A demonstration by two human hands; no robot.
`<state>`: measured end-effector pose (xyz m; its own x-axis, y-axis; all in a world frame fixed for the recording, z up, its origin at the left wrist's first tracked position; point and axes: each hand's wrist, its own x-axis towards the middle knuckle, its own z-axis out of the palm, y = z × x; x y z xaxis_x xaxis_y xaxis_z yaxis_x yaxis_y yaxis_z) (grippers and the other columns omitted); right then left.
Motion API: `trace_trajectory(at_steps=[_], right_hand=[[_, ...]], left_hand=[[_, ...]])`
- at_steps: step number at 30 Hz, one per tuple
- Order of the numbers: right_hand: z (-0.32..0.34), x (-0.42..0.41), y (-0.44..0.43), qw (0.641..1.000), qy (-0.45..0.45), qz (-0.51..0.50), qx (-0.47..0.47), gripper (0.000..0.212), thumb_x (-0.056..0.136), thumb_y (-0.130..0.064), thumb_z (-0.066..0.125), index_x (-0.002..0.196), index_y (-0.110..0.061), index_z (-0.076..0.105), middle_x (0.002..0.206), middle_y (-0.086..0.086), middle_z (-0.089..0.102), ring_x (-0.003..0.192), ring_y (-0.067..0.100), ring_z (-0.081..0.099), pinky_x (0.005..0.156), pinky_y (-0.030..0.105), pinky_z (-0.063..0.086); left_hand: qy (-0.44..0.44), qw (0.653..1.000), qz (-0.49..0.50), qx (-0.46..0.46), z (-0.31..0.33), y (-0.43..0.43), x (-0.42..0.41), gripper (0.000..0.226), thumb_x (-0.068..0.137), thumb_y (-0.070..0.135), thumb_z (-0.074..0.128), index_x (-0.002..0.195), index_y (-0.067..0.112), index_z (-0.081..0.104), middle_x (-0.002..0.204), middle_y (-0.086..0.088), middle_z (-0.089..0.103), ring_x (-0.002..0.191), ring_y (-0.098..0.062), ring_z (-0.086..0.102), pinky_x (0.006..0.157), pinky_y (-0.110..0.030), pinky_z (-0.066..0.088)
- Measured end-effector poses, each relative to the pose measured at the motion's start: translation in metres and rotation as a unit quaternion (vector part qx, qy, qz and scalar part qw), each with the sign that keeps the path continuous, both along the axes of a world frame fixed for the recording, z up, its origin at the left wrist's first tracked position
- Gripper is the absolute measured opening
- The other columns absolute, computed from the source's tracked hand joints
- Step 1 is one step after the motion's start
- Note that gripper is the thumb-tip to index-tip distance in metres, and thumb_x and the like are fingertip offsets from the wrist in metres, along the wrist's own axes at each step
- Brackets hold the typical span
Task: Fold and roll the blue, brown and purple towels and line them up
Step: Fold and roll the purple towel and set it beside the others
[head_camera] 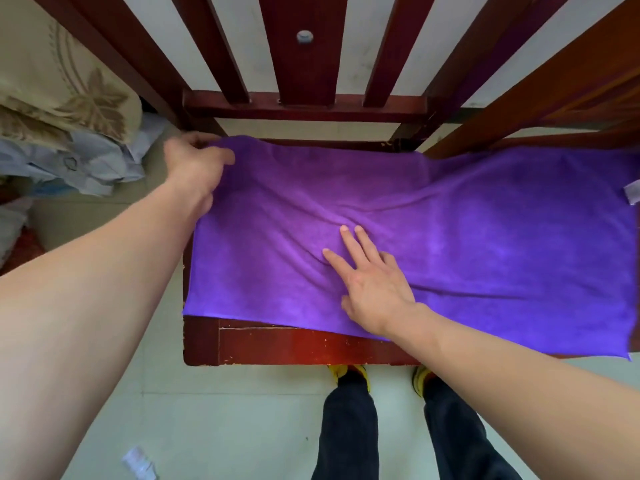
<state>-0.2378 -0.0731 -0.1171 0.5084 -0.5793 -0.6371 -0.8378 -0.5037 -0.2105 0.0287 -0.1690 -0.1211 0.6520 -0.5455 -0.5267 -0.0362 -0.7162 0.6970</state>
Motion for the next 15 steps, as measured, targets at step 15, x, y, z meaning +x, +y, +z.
trace_trajectory(at_steps=[15], right_hand=[[0.02, -0.004, 0.045, 0.999, 0.004, 0.025, 0.035, 0.067, 0.084, -0.021, 0.05, 0.147, -0.024, 0.028, 0.162, 0.011, -0.004, 0.148, 0.028, -0.005, 0.105, 0.042, 0.029]], left_hand=[[-0.099, 0.956, -0.154, 0.231, -0.017, 0.183, 0.005, 0.017, 0.074, 0.016, 0.077, 0.074, 0.005, 0.065, 0.079, -0.019, 0.069, 0.081, -0.037, 0.065, 0.072, -0.041, 0.052]])
